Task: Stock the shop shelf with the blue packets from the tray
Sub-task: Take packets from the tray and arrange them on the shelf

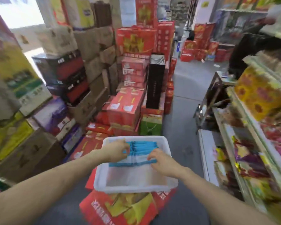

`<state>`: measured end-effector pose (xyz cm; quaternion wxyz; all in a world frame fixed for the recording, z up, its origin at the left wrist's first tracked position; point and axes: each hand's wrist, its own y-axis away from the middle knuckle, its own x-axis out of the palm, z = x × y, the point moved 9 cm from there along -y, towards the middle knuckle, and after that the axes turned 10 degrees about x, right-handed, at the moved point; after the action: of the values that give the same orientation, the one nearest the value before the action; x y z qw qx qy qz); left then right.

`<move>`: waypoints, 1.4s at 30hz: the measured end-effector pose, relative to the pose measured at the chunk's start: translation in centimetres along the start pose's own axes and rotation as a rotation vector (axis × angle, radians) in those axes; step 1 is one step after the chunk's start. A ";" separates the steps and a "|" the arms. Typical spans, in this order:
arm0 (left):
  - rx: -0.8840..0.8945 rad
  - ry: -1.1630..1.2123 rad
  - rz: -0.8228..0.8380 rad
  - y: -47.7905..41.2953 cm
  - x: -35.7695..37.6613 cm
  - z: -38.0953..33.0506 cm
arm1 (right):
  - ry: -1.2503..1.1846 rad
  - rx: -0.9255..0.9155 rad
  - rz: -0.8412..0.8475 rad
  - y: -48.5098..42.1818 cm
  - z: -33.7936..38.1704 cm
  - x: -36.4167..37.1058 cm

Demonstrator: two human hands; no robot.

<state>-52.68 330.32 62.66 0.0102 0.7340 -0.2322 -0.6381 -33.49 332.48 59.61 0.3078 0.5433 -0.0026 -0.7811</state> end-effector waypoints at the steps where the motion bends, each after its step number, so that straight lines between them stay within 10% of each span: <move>1: 0.017 -0.015 0.043 0.0 1.5 0.8 | 0.035 -0.003 0.002 -0.9 0.3 0.9; 17: 0.231 -0.386 -0.042 -2.5 6.7 2.9 | 0.499 -0.144 -0.233 -4.5 2.3 2.6; 25: 0.271 -0.087 -0.022 -2.3 7.0 4.3 | 0.685 -0.188 -0.289 -4.3 2.6 3.5; 42: 0.253 0.608 -0.227 -3.8 -10.4 1.9 | 0.152 0.032 -0.133 1.0 -0.5 -13.1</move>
<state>-54.06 337.88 70.78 -0.0833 0.9071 -0.2126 -0.3537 -29.71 338.12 70.87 0.2458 0.6049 0.0441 -0.7561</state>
